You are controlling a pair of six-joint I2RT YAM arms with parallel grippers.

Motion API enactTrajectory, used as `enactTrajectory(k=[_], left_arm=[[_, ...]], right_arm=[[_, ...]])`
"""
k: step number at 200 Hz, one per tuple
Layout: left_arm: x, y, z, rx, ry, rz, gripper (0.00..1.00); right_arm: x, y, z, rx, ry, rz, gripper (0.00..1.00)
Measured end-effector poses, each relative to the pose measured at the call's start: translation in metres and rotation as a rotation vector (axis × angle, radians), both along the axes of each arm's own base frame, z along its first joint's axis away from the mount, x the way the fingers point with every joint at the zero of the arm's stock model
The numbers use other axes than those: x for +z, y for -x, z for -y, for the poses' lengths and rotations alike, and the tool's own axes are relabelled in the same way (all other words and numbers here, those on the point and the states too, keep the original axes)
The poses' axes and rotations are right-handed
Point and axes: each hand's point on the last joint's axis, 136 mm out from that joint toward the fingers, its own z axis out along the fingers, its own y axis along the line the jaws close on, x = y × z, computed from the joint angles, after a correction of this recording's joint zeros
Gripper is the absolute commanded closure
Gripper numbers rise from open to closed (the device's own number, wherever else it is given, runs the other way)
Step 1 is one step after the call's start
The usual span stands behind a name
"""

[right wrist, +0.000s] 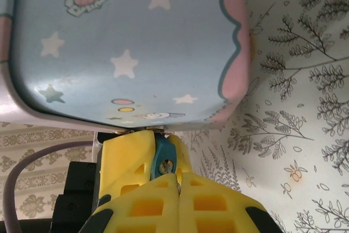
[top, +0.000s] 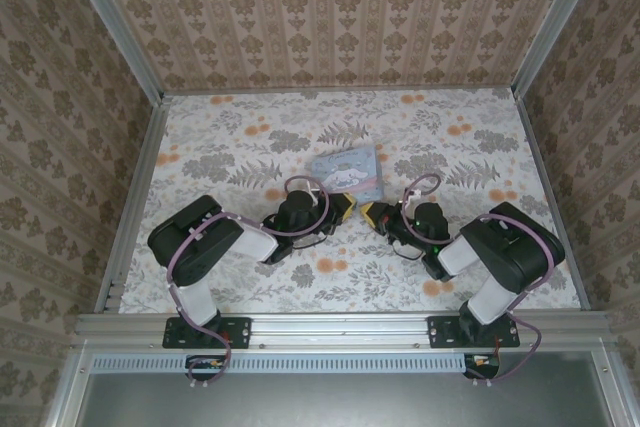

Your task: Unlock the padlock with the key

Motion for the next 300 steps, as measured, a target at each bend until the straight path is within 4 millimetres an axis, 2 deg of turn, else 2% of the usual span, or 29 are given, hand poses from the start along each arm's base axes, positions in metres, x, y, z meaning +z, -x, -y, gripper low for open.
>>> enactTrajectory(k=[45,100,186,267,300], left_arm=[[0.008,-0.002,0.001,0.003,0.026,0.022,1.00],[0.010,-0.003,0.001,0.009,0.032,0.028,1.00],[0.013,-0.013,-0.003,0.071,0.040,0.046,1.00],[0.007,-0.012,-0.002,0.066,0.032,0.038,1.00],[0.004,-0.012,-0.002,0.065,0.026,0.033,1.00]], right_arm=[[0.008,-0.003,0.000,0.040,-0.019,0.017,1.00],[0.010,-0.004,-0.002,0.044,-0.023,0.019,1.00],[0.014,-0.016,-0.007,0.032,-0.037,0.008,1.00],[0.009,-0.015,-0.006,0.115,0.234,0.118,1.00],[0.007,-0.014,-0.006,0.133,0.278,0.149,1.00]])
